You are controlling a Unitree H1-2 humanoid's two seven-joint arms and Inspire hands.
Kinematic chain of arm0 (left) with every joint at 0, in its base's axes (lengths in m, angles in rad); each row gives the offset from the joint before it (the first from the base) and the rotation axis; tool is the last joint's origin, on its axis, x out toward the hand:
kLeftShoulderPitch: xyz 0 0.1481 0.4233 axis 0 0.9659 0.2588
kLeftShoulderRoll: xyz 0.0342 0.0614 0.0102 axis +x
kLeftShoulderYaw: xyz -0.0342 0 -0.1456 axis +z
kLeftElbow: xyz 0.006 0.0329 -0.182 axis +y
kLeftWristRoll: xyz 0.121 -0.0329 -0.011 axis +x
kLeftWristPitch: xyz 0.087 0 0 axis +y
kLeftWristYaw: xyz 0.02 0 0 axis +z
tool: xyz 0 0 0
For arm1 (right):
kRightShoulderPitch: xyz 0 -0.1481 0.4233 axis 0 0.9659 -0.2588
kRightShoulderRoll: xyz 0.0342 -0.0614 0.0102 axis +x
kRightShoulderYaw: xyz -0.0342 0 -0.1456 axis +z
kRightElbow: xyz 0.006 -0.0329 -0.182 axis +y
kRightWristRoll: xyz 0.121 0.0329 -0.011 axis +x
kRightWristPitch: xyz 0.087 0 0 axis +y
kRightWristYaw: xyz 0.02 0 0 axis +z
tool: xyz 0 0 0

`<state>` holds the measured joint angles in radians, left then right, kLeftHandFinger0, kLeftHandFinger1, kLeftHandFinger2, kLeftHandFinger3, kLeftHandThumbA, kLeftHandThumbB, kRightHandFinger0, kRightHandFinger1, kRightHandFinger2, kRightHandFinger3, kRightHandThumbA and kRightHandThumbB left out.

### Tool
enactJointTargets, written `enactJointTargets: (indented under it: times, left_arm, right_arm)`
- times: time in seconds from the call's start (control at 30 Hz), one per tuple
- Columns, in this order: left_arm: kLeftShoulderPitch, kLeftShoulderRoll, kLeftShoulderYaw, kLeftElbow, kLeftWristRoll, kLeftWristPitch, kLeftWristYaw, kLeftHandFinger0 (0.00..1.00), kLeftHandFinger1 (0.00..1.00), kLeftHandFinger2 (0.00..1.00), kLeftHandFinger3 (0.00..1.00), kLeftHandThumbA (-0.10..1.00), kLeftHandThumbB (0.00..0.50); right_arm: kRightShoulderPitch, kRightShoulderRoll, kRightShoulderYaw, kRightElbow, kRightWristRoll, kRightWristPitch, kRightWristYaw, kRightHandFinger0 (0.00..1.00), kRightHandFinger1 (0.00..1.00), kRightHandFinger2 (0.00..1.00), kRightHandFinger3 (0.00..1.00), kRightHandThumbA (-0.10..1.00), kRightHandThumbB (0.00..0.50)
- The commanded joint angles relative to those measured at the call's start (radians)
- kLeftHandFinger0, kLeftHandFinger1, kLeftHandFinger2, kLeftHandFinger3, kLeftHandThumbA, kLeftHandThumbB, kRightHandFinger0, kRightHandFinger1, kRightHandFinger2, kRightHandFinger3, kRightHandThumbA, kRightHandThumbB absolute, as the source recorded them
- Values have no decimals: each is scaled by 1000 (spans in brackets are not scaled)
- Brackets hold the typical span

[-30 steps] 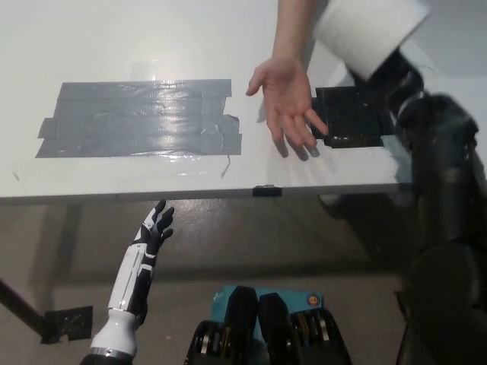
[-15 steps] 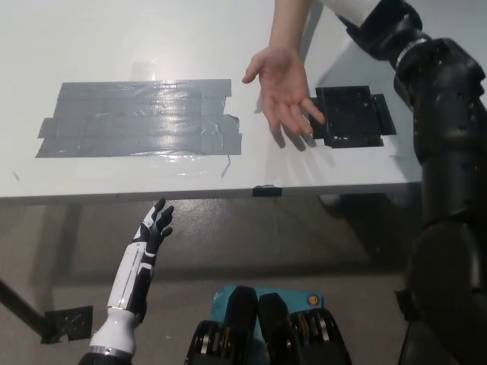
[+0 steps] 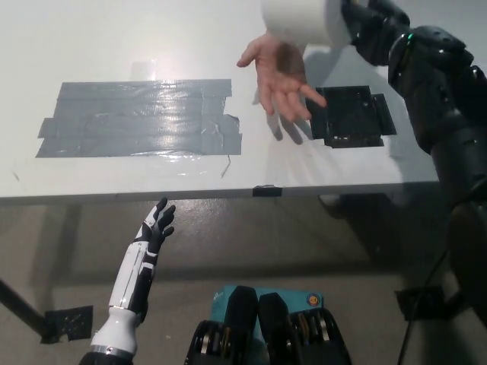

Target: A toilet paper roll is kept on the black spot on the desk infront of the robot and the robot inserts its right thumb into the hole in the centre to grab the roll. Then it passes the roll to a person.

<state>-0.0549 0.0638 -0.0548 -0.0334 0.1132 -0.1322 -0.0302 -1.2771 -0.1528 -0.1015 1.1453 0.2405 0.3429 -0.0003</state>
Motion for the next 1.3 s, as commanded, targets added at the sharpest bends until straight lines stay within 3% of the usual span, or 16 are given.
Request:
enactJointTargets:
  times: [0.0,0.23,0.33,0.4,0.43,0.5,0.57,0.6,0.63,0.67,0.7,0.73,0.8,0.87,1.0,1.27]
  left_arm:
    - [-9,8,-9,-31,16,-21,-4,1000,1000,1000,1000,1000,108]
    - [-18,6,-8,-28,14,-20,-4,1000,1000,1000,1000,1000,110]
    - [-20,8,-9,-29,13,-21,-6,1000,1000,1000,1000,1000,107]
    - [-18,7,-10,-32,11,-19,-7,1000,1000,1000,1000,1000,111]
    - [-21,7,-10,-33,11,-15,-7,1000,1000,1000,1000,1000,113]
    - [-23,10,-11,-34,14,-17,-7,1000,1000,1000,1000,1000,106]
    - [-29,9,-12,-32,20,-15,-5,1000,1000,1000,1000,1000,112]
    - [-31,9,-12,-33,20,-13,-5,1000,1000,1000,1000,1000,112]
    - [-31,10,-12,-37,18,-11,-6,1000,1000,1000,1000,1000,107]
    - [-33,11,-12,-37,17,-11,-6,1000,1000,1000,1000,1000,100]
    - [-37,11,-11,-37,16,-11,-6,1000,1000,1000,1000,1000,105]
    - [-37,11,-11,-37,16,-11,-5,1000,1000,1000,1000,1000,111]
    - [-38,12,-12,-36,18,-13,-5,1000,1000,1000,1000,1000,114]
    - [-42,13,-13,-32,15,-19,-7,1000,1000,1000,1000,1000,108]
    - [-48,13,-15,-30,22,-18,-6,1000,1000,1000,1000,1000,108]
    - [-52,11,-17,-31,19,-7,-11,1000,1000,1000,1000,1000,109]
  right_arm:
    - [-144,-51,151,62,-193,-165,-40,132,656,964,1000,-100,160]
    - [-176,-51,300,111,-279,-221,-57,124,607,894,751,-100,200]
    - [-188,-33,329,124,-300,-210,-72,138,616,911,785,-100,198]
    - [-195,-17,359,129,-332,-183,-98,282,647,899,796,-100,201]
    - [-199,-11,362,133,-335,-185,-103,276,517,710,663,-100,197]
    - [-196,-1,364,130,-336,-217,-92,130,392,608,572,-100,204]
    - [-193,5,374,127,-349,-241,-80,36,374,664,574,-100,183]
    - [-193,7,377,127,-355,-245,-75,34,477,804,641,-100,176]
    - [-195,11,386,130,-363,-253,-57,100,570,865,625,-100,207]
    - [-200,11,396,134,-374,-255,-38,347,742,931,651,-100,228]
    - [-212,8,418,141,-388,-244,15,500,901,1000,855,-100,259]
    - [-220,5,432,145,-397,-236,58,875,1000,1000,931,16,272]
    - [-248,-3,458,154,-401,-186,199,801,1000,1000,1000,237,307]
    - [-272,-12,490,159,-410,-151,333,995,1000,1000,1000,339,368]
    - [-293,-32,559,170,-459,-142,429,1000,1000,1000,1000,433,441]
    - [-314,-80,624,155,-487,-140,512,1000,1000,1000,1000,553,455]
